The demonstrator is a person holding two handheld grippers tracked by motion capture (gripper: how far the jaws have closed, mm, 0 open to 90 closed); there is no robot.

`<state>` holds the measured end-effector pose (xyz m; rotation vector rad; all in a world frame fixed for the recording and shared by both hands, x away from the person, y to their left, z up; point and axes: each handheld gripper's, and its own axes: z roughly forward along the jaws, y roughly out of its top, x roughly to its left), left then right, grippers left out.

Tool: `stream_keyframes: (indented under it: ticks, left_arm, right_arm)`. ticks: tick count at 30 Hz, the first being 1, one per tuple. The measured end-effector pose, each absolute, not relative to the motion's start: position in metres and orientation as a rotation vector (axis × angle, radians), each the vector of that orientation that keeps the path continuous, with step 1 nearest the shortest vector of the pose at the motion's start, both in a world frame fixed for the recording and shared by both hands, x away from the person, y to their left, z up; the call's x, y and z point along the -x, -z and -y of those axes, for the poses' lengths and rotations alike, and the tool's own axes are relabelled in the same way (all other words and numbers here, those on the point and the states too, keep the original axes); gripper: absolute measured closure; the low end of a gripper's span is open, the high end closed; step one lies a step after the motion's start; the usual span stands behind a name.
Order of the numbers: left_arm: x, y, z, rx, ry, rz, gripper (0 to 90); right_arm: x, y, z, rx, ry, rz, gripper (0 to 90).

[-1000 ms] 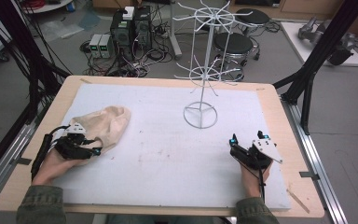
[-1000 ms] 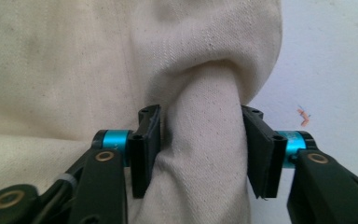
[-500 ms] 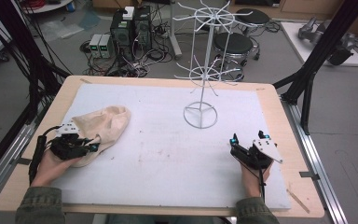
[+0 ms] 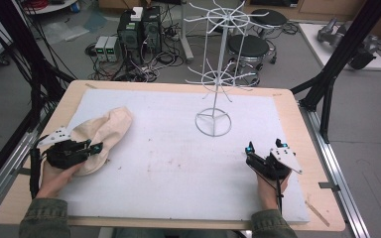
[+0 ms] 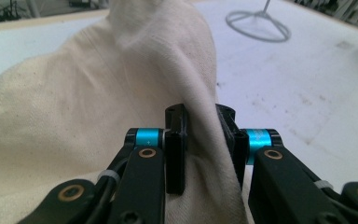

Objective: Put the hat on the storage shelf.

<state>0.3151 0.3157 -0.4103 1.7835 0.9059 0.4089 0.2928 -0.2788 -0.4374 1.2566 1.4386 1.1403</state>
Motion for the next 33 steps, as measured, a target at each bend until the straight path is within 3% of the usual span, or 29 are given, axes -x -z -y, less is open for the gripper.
stream_keyframes:
  ticks: [16, 33]
  left_arm:
    - [-0.306, 0.388, -0.315, -1.653, -0.467, -0.819, 78.6]
    - [-0.297, 0.345, -0.287, -1.533, -0.538, -0.666, 80.2]
  right_arm:
    - [-0.293, 0.437, 0.279, -1.251, -1.144, -1.437, 8.2]
    - [-0.293, 0.437, 0.279, -1.246, -1.157, -1.436, 8.2]
